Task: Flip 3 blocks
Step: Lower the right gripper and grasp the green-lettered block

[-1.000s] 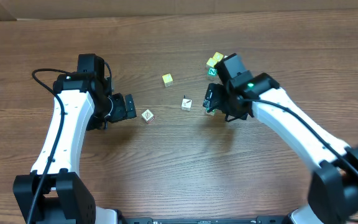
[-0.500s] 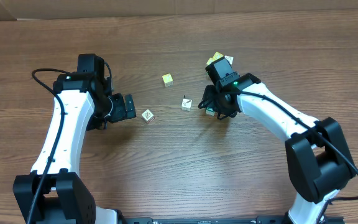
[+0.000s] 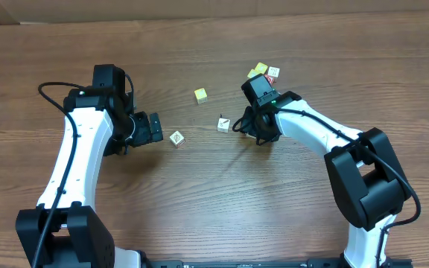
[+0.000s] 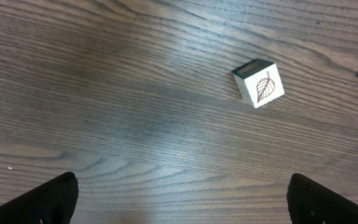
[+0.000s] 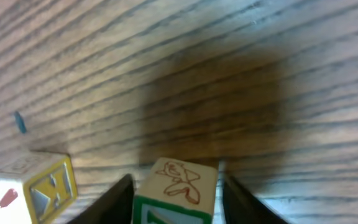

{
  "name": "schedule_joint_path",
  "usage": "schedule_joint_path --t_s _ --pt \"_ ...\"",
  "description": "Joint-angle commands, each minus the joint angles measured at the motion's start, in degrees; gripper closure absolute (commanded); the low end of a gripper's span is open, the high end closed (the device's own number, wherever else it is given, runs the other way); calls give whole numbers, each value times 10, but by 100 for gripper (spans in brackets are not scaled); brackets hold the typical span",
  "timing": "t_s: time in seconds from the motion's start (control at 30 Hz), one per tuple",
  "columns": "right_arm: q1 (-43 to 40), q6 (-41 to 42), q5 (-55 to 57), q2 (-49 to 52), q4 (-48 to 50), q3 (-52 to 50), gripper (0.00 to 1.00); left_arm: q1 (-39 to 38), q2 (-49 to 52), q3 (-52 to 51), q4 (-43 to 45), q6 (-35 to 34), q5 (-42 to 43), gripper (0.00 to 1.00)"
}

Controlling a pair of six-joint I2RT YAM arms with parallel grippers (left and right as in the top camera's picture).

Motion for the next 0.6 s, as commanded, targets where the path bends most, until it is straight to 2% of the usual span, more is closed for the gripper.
schedule_joint_path --t_s 0.0,0.13,0.3,0.57 --pt "3 2 8 4 -1 -2 57 -3 4 12 2 3 -5 0" --pt "3 -9 8 4 -24 7 56 -3 4 12 2 3 -5 0" --pt "4 -54 12 3 -124 83 65 -3 4 12 2 3 -5 0" --pt "14 -71 4 4 -208 123 65 -3 4 12 2 3 -5 0"
